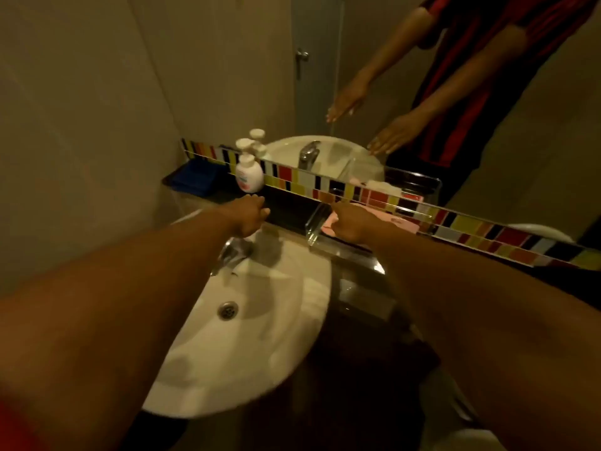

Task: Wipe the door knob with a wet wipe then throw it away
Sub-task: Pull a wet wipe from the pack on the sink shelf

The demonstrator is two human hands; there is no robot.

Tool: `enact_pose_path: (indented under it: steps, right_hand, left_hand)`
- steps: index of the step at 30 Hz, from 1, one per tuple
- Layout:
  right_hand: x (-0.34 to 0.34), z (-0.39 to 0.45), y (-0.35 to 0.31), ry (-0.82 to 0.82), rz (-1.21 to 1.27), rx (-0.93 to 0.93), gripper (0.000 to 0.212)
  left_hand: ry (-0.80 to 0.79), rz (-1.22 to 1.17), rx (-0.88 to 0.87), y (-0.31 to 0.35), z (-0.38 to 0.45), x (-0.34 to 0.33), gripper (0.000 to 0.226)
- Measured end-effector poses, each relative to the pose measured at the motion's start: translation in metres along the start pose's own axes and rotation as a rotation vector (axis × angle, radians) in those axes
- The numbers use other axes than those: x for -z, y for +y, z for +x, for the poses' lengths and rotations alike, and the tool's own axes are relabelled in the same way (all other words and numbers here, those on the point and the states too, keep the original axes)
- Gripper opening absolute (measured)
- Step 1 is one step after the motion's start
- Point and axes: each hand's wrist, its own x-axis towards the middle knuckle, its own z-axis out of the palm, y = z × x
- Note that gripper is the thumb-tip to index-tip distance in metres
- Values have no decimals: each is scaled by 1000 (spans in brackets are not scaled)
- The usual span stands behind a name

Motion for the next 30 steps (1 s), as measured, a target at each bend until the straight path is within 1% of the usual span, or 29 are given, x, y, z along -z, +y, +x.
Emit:
enact_pose_path:
  steps: [4,7,9,12,16,17,20,22,24,26,30]
  right_hand:
    - [7,6,55,46,-52,-119,57]
    - [11,12,86,83,-49,-174,58]
    - [11,14,103,112,-87,-171,52]
    - [8,15,119,179,-123,-178,37]
    - [3,19,128,316,77,-325,10]
    - [0,21,131,337,120,-357,10]
    - [-6,27,135,357,230,-389,22]
    - [-8,31,136,379,330,-373,20]
    - [-10,33,136,387,394,-343,25]
    - [-13,36,137,365,432,-330,26]
    - [-20,41,140,270,469,-326,19]
  left_hand:
    - [-32,-24,-115,57,39,-24,53]
    - [-42,-31,-201,90,66,-37,42]
    - [-29,-22,-256,108,81,-45,34]
    - [-7,11,-314,131,95,-57,28]
    - [11,-41,-345,147,115,-77,23]
    - [16,-71,-335,150,119,-82,24]
    - [40,-211,-269,158,131,-94,21]
    - [69,-274,-271,161,137,-100,20]
    - [90,-315,-278,163,139,-103,24]
    - [113,-336,-281,164,142,-105,25]
    - [150,-362,-276,163,148,-115,17]
